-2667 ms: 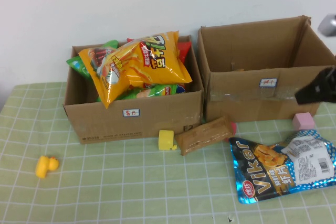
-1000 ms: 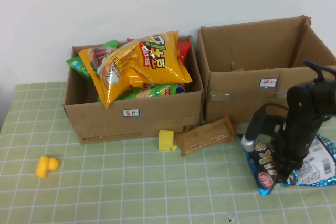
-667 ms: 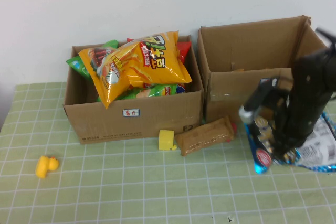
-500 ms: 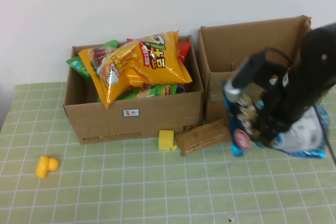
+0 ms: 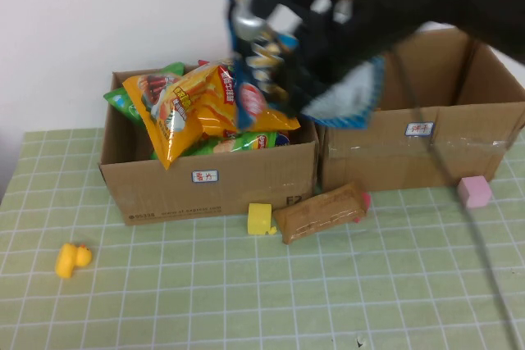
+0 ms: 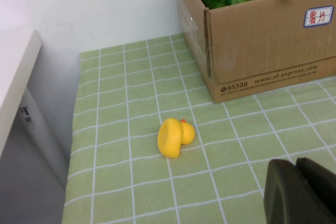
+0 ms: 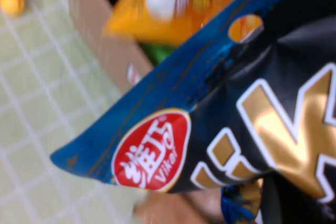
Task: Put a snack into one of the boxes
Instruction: Place the potato chip in the potato chip box
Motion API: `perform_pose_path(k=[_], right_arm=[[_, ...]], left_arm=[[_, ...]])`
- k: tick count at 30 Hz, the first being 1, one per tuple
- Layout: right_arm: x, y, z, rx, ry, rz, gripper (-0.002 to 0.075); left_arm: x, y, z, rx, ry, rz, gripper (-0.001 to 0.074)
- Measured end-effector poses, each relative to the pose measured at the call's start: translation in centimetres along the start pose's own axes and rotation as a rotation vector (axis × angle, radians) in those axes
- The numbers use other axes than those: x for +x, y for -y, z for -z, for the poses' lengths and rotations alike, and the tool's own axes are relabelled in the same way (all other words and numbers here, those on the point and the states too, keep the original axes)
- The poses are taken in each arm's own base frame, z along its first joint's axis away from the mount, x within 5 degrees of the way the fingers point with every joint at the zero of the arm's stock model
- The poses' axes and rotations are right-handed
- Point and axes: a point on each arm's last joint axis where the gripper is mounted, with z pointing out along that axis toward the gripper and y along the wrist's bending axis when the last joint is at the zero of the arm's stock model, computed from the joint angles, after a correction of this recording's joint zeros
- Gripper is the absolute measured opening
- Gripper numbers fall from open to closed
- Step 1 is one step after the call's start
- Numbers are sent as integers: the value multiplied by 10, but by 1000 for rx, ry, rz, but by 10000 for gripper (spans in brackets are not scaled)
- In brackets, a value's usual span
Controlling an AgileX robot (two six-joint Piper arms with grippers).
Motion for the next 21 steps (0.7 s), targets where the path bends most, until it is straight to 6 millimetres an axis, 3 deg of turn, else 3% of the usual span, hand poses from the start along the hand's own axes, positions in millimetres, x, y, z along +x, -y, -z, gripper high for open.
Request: perform_pose_path(k=[7,13,21], right_arm=[[-47,-5,-42,-14,104,64,41],[-63,-12,-77,21,232,115,41],[-79,-13,-98,175,443,197,41]], left_arm=[[0,0,0,0,0,0,-3],[0,0,0,0,0,0,-3],[0,0,0,0,0,0,-3]])
